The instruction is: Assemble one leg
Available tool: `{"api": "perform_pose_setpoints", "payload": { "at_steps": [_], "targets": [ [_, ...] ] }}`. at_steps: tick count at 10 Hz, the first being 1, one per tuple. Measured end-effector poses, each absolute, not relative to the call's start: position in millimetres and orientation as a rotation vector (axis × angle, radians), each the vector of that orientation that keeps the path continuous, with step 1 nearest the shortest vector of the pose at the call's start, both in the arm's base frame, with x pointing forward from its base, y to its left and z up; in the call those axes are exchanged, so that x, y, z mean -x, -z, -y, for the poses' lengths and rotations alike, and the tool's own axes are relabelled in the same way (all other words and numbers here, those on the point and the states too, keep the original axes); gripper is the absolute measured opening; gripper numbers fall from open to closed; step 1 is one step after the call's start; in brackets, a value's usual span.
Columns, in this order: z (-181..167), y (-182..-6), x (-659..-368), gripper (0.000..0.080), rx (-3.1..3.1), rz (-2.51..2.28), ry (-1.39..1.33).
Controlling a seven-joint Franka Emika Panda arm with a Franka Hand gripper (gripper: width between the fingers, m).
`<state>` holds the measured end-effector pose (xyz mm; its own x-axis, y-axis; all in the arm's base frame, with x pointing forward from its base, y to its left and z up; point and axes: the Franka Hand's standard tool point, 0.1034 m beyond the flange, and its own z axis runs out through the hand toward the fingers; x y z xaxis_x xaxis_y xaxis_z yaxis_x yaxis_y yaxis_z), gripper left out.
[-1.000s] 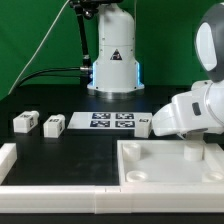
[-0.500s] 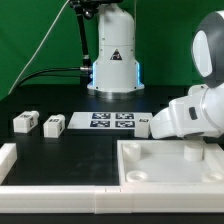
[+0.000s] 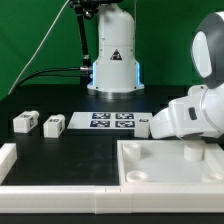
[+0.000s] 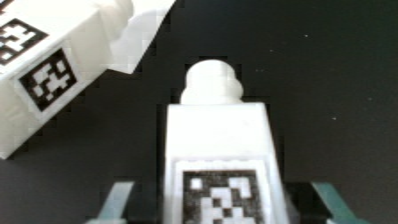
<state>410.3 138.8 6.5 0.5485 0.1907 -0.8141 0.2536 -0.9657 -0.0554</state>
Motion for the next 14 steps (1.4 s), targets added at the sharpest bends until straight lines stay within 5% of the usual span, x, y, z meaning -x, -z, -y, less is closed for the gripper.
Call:
{"api": "perform_pose_setpoints", "payload": {
  "at_steps": [5, 9, 12, 14],
  "targets": [
    [-138.9, -10.8, -410.6, 0.0285, -2.700, -0.386, 1.418],
    [-135.1, -64.8, -427.1, 0.0287, -2.701, -0.352, 1.403],
    [-135.5, -63.2, -433.1, 0.0287, -2.729, -0.355, 1.359],
    [-139.2, -60.5, -448.9, 0.0287, -2.901, -0.365, 1.018]
  ]
}}
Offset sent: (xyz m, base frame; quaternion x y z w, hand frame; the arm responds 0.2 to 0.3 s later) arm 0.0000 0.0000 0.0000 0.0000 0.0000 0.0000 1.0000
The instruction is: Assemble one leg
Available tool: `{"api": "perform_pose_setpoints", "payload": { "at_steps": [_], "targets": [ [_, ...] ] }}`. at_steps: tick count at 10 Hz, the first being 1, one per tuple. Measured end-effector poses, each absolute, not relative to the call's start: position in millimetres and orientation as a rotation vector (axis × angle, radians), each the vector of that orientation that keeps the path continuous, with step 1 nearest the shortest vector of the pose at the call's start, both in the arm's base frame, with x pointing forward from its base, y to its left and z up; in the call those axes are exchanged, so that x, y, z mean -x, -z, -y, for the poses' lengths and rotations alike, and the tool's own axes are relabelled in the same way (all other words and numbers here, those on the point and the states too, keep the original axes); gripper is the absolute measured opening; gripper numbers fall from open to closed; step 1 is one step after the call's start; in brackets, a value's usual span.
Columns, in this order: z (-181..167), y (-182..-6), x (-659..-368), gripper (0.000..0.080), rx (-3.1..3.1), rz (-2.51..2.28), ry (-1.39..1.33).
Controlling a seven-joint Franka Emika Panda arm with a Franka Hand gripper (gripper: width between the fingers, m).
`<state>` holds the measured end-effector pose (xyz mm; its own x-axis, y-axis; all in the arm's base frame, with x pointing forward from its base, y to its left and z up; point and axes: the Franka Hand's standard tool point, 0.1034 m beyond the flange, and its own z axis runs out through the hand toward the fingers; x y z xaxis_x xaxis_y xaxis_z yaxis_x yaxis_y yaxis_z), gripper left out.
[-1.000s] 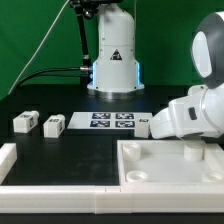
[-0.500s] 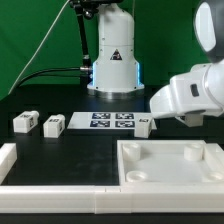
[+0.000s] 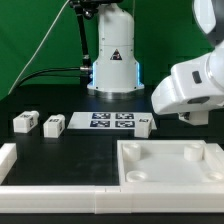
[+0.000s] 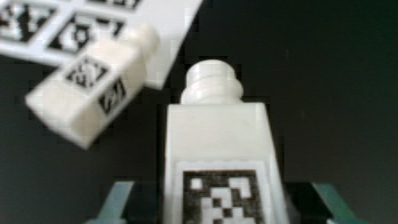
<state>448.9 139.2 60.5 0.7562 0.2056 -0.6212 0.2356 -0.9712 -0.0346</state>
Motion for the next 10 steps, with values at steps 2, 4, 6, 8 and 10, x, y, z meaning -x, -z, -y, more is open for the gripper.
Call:
{"api": "perform_pose_setpoints", "payload": {
  "at_steps": [2, 4, 6, 8, 10],
  "targets": [
    [-133.1, -73.7, -442.7, 0.0287, -2.963, -0.360, 0.850],
    [-128.9, -83.9, -453.1, 0.0287, -3.053, -0.367, 0.558],
    [-128.1, -85.0, -459.1, 0.0287, -3.123, -0.378, 0.201],
    [-129.3, -84.1, -463.8, 0.0287, -3.152, -0.379, -0.109],
    [-125.2, -85.0, -467.6, 0.0288, -3.149, -0.391, -0.368]
  ]
}}
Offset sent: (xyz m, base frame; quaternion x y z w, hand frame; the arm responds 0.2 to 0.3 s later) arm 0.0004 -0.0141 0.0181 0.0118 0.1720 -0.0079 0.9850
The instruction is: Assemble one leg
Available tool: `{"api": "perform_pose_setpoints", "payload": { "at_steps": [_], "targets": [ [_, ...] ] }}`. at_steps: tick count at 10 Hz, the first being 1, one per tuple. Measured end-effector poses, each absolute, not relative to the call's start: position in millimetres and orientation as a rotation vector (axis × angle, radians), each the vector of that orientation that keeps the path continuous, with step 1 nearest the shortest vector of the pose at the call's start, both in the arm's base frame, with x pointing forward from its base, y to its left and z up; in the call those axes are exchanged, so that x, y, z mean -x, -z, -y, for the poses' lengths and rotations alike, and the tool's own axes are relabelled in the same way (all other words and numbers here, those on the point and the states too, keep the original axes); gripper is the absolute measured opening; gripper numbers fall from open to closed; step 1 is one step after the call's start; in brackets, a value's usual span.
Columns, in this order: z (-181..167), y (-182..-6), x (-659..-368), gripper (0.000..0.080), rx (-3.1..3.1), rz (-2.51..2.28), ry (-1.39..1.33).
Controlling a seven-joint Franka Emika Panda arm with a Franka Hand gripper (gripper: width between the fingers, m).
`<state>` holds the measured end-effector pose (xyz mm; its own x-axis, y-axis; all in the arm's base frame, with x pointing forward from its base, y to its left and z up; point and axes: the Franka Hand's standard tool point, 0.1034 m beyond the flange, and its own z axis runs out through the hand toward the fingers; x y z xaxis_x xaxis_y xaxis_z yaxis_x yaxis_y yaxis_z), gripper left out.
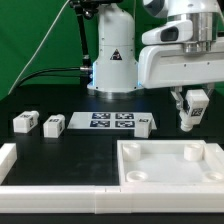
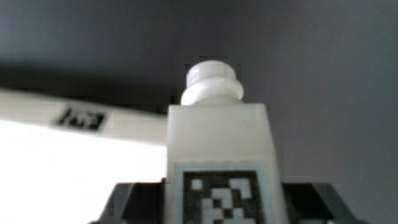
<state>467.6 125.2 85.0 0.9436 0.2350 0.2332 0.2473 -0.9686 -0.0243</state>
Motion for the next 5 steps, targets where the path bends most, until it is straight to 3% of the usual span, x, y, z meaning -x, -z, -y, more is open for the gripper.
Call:
{"api": "perform_pose_setpoints", "payload": {
  "at_steps": [2, 5],
  "targets": [
    [-119.5, -86.0, -473.5, 0.0288, 3.052, 0.385, 0.337],
    [-108.0, -105.4, -512.2, 0.0288, 3.054, 0.402, 0.366]
  ]
}}
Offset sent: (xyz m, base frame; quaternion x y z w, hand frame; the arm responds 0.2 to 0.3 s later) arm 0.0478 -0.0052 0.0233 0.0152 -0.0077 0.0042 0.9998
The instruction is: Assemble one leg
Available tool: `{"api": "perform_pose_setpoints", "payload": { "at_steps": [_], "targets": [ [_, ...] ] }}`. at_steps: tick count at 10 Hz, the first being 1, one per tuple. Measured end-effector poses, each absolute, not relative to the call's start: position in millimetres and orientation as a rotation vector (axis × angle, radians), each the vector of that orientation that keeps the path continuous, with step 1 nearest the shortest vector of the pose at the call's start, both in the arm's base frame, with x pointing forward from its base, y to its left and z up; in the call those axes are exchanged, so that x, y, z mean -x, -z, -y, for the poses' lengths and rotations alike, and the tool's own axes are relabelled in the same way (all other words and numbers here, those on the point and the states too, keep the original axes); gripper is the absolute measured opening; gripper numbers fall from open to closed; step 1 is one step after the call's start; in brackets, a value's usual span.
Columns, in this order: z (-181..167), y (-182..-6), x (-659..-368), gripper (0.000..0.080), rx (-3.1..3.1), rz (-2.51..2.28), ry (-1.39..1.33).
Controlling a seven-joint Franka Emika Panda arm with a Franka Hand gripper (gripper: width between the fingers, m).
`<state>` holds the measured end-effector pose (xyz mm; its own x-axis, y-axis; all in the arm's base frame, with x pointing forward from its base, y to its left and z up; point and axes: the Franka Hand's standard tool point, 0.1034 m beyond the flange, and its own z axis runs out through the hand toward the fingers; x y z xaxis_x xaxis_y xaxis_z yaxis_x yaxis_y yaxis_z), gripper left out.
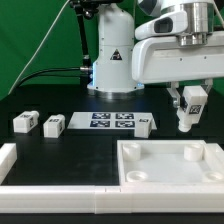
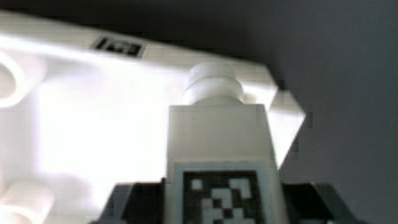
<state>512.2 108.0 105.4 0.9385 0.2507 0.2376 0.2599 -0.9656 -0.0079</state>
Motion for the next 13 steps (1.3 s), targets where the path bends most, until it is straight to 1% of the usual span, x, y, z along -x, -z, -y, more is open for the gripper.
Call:
{"api": "perform_pose_setpoints", "payload": {
  "at_steps": [2, 3, 5, 6, 8, 12, 13],
  "targets": [
    [-92.7, -117.0, -548.9, 0.0288, 3.054, 0.415, 0.405],
    [-91.6, -117.7, -564.3, 0.0288, 3.050, 0.405, 0.423],
    [-96.5, -120.1, -597.2, 0.0288, 3.043, 0.385, 0.436],
    [-105.0, -118.4, -606.9, 0.0288, 3.034, 0.332, 0.445],
    [-124.4, -111.3, -613.9, 0.0288, 3.021, 0.298, 0.443],
    [-122.9, -110.6, -615.1, 0.0288, 3.009, 0.307, 0.515],
    [-123.0, -113.7, -619.3, 0.0288, 2.994, 0.309, 0.589]
  ]
}}
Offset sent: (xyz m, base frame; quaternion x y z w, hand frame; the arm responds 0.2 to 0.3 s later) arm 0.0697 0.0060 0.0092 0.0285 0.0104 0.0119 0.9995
